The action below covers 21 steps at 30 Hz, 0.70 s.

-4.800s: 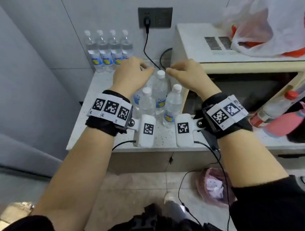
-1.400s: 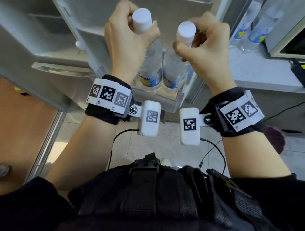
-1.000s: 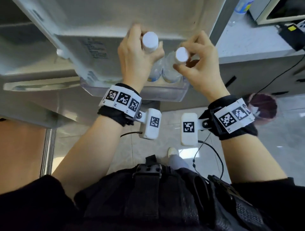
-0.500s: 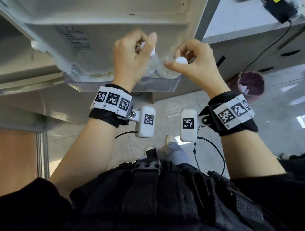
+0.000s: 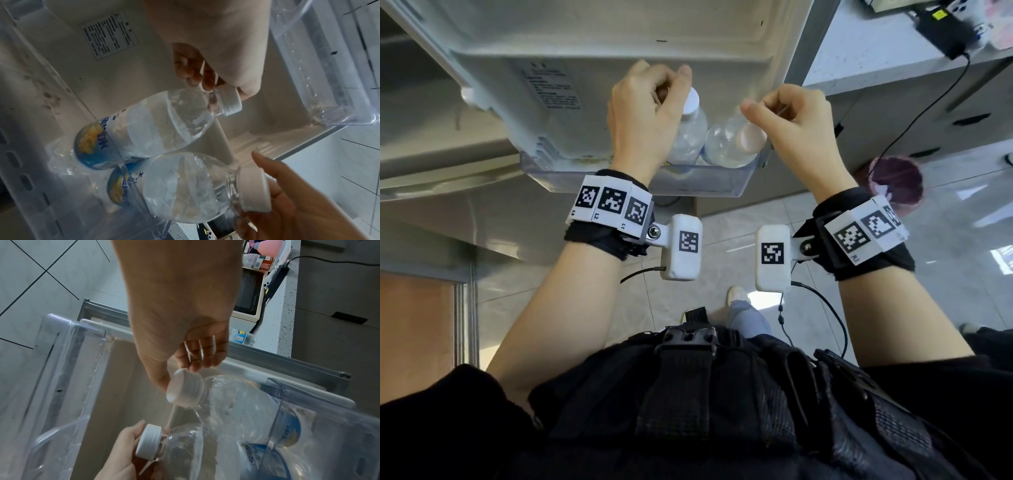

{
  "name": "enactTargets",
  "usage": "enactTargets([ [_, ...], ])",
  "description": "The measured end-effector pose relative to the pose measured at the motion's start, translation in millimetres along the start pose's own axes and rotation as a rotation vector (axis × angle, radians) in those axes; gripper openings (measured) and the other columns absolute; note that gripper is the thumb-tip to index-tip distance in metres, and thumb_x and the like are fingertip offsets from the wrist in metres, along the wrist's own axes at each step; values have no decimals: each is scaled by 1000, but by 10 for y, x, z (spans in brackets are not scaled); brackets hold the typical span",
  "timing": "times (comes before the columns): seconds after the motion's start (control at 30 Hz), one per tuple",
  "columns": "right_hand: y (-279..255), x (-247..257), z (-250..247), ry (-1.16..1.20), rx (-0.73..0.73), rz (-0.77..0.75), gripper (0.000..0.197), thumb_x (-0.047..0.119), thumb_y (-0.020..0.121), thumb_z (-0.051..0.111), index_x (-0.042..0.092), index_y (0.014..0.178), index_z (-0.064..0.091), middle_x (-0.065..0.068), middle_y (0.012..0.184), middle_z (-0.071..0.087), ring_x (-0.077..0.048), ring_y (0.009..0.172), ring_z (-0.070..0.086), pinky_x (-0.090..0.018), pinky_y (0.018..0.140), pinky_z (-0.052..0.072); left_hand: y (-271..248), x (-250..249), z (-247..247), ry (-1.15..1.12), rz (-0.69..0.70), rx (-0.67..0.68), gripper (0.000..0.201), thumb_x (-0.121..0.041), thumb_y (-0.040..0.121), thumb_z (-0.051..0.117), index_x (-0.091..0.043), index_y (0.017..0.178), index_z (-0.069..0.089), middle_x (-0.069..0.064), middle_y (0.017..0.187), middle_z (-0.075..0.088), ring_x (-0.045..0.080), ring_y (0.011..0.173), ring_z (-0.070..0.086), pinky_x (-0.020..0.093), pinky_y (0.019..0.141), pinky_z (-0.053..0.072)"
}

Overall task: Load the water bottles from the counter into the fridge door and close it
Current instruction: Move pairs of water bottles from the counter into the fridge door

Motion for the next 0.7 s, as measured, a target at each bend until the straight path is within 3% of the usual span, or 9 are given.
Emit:
enactTargets([
  [0.13, -11, 11, -33, -18, -5, -1, 31, 33, 83, 66, 22, 58, 53, 19, 42, 51, -1, 48, 44, -14, 54, 38, 6, -69, -31, 11, 17, -68, 45, -48, 82, 45, -10, 73, 67, -16, 64, 41, 1, 56, 41, 8, 56, 28],
  [0.27, 7, 53, -97, -30, 1, -35, 31, 32, 85, 63, 4, 73, 64, 4, 59, 58, -9, 56, 49, -33, 62, 48, 22, -305, -3, 14, 70, -79, 39, -44, 82, 48, -11, 69, 64, -13, 63, 41, 6, 59, 40, 18, 58, 32],
  [0.37, 41, 86, -212, -42, 8, -53, 34, 31, 87, 62, -1, 77, 63, -14, 73, 64, -14, 62, 51, -42, 66, 53, 24, -565, 78, 45, 121, -77, 36, -43, 85, 51, -13, 68, 62, -15, 62, 37, 4, 59, 41, 14, 55, 30],
  [0.47, 93, 75, -366, -32, 9, -49, 32, 30, 87, 62, -1, 77, 62, -9, 72, 60, -16, 63, 52, -46, 70, 55, 49, -805, 166, 45, 164, -88, 35, -41, 85, 51, -13, 68, 63, -10, 63, 45, 11, 61, 49, 21, 57, 36],
  [0.6, 200, 0, -655, 2, 45, -50, 24, 29, 87, 62, 13, 69, 59, 2, 63, 56, -17, 60, 53, -46, 67, 55, 73, -1153, 443, -24, 227, -60, 34, -36, 85, 52, -10, 67, 63, -3, 63, 51, 15, 61, 51, 30, 60, 42],
  [0.7, 282, -89, -943, 14, 77, -72, 23, 26, 88, 62, 7, 75, 62, -5, 67, 58, -19, 58, 56, -45, 64, 55, 59, -1396, 739, -44, 223, -63, 32, -35, 84, 54, -11, 66, 62, 0, 65, 53, 10, 59, 47, 29, 58, 41],
])
Point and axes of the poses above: each hand's wrist, its own y-axis towards the middle knuckle, its own z-axis out of the palm, x = y × z, the point moved 4 cm from there along y, towards the middle knuckle
